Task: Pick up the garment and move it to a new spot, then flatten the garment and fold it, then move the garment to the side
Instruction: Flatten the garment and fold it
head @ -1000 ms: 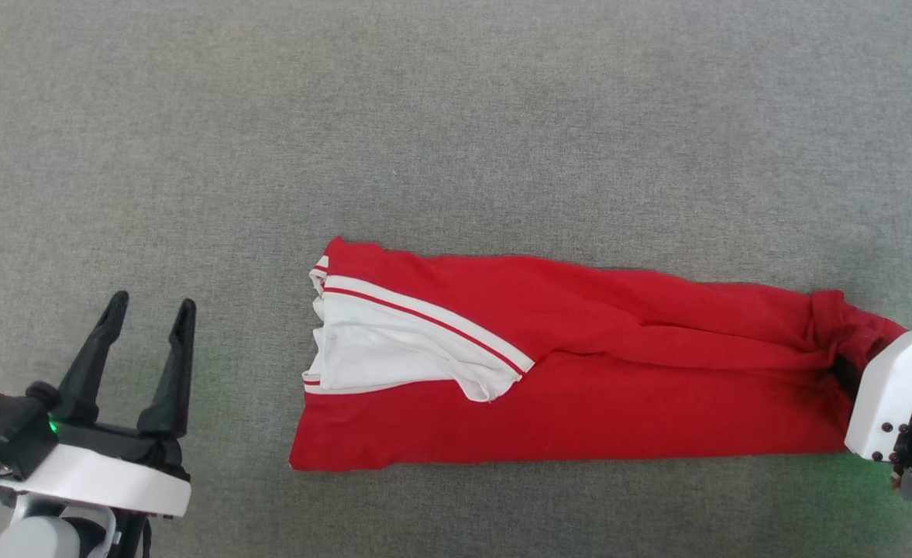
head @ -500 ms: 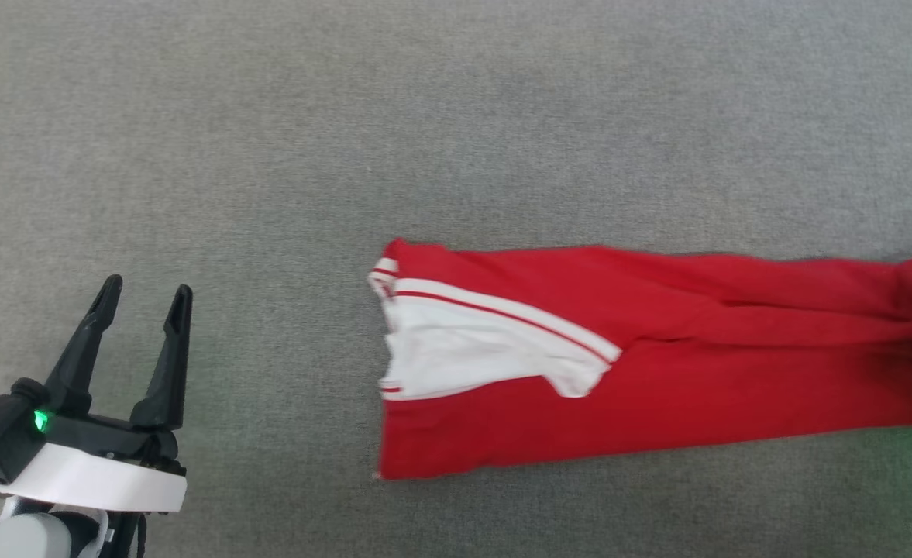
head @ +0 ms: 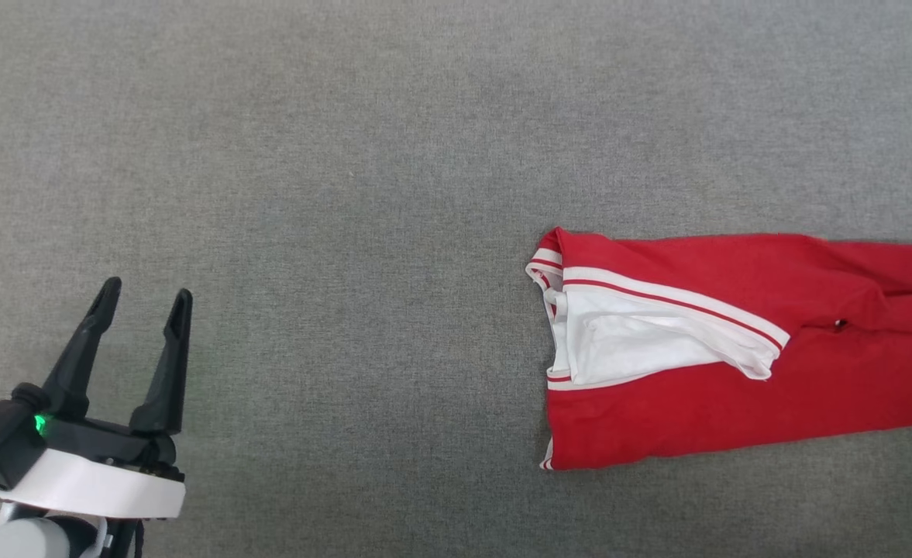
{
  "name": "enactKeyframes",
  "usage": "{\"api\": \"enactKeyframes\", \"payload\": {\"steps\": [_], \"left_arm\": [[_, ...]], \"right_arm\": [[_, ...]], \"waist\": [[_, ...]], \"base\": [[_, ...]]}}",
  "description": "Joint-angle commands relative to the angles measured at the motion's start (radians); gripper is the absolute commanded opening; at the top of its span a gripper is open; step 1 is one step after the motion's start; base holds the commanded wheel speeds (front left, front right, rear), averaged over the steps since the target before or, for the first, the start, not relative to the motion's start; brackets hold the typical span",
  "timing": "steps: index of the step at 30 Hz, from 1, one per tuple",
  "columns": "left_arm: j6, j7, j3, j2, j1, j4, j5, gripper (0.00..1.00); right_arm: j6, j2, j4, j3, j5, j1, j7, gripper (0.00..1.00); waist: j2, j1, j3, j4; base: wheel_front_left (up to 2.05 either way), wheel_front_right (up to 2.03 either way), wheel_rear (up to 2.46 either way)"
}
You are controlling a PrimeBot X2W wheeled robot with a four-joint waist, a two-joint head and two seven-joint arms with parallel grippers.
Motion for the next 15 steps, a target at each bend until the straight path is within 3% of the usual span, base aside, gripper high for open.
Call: {"api": "enactKeyframes", "payload": {"steps": [1,7,15], "left_arm": [[0.003,-0.004,-0.002,-0.002,0.013,0.001,0.008,1.00],[0.002,-0.004,-0.014,-0.018,0.017,-0.005,-0.012,1.00],[0.003,-0.004,-0.011,-0.034,0.029,0.004,-0.028,1.00]], "right_arm": [[-0.002,0.002,-0.008,0.008,0.005,0.007,0.005,0.00],[-0.002,0.024,-0.056,0.102,0.054,0.038,0.034,0.00],[-0.001,0.048,-0.148,0.341,0.124,0.088,0.078,0.00]], "waist": [[0.0000,0.0000,-0.005,0.000],[0.0000,0.0000,-0.022,-0.001],[0.0000,0.0000,-0.044,0.012]], "base": [[0.00,0.00,0.00],[0.00,0.00,0.00],[0.00,0.00,0.00]]}}
